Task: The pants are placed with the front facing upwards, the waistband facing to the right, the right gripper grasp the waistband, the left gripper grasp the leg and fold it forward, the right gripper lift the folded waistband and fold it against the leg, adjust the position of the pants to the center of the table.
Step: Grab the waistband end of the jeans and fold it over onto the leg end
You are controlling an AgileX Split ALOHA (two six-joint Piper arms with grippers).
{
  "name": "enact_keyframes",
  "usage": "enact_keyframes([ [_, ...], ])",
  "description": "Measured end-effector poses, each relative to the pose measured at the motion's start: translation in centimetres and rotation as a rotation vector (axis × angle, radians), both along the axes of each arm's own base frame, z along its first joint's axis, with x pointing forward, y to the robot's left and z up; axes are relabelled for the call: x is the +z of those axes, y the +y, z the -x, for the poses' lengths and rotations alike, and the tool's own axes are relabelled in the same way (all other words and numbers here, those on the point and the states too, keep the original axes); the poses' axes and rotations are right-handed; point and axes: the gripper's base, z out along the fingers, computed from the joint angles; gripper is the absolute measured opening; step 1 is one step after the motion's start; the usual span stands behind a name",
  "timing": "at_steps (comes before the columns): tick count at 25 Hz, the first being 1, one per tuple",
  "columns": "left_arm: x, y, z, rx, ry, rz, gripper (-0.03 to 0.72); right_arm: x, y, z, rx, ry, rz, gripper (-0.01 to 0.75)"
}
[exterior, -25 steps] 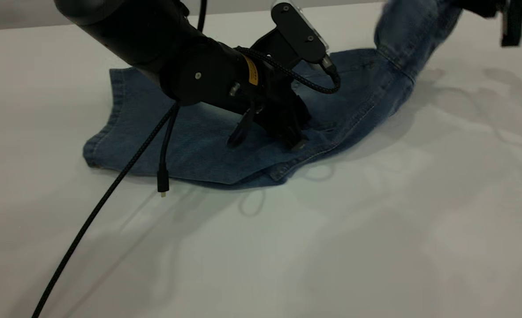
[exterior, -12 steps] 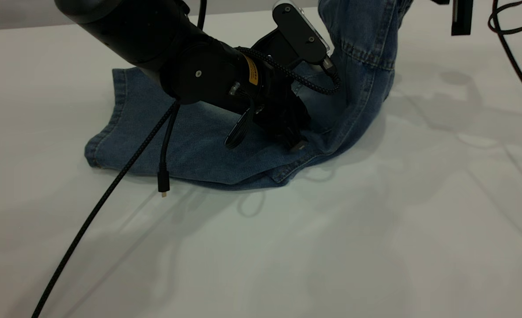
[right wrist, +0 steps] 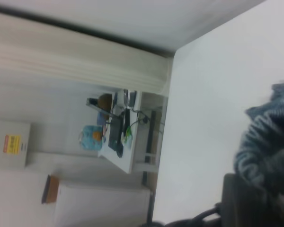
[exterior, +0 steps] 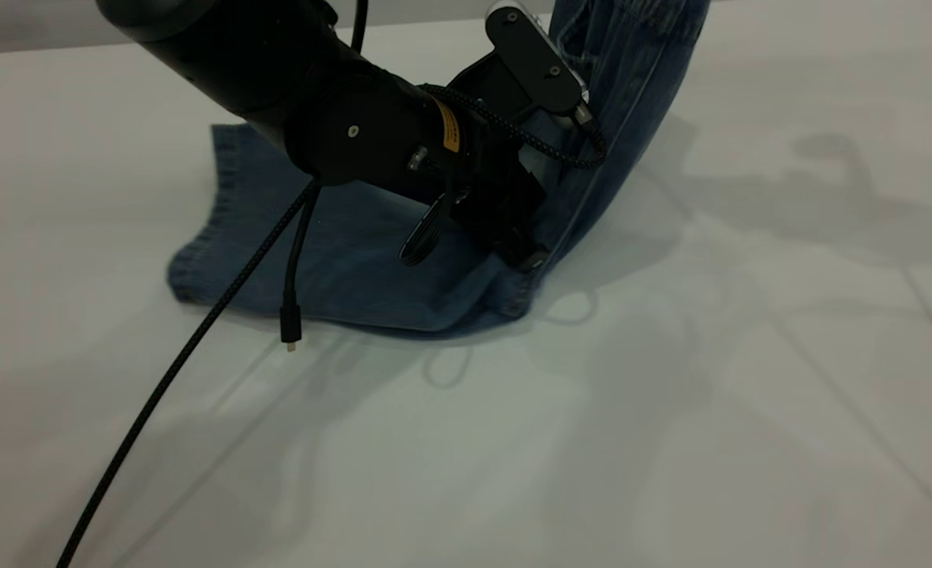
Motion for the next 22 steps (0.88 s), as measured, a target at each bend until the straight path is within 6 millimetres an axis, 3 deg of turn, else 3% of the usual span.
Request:
enact_keyframes([
  [6, 0.0, 0.0, 0.0, -0.003, -0.002, -0.002, 0.341, 2.9, -0.2, 1.4, 0.002, -0.057, 0.155, 0.032],
  [11, 0.8, 0.1, 0.0, 0.001, 0.003, -0.014, 0.341, 2.9, -0.3, 1.4, -0.004, -0.061, 0.179, 0.032],
  [16, 4.6, 0.5, -0.9, 0.025, -0.052, 0.021, 0.341, 3.0, -0.4, 1.2, -0.027, -0.072, 0.185, 0.032],
  [22, 8.2, 3.0, -1.9, 0.102, -0.037, -0.022, 0.341, 2.8, -0.5, 1.2, -0.028, -0.073, 0.204, 0.032],
])
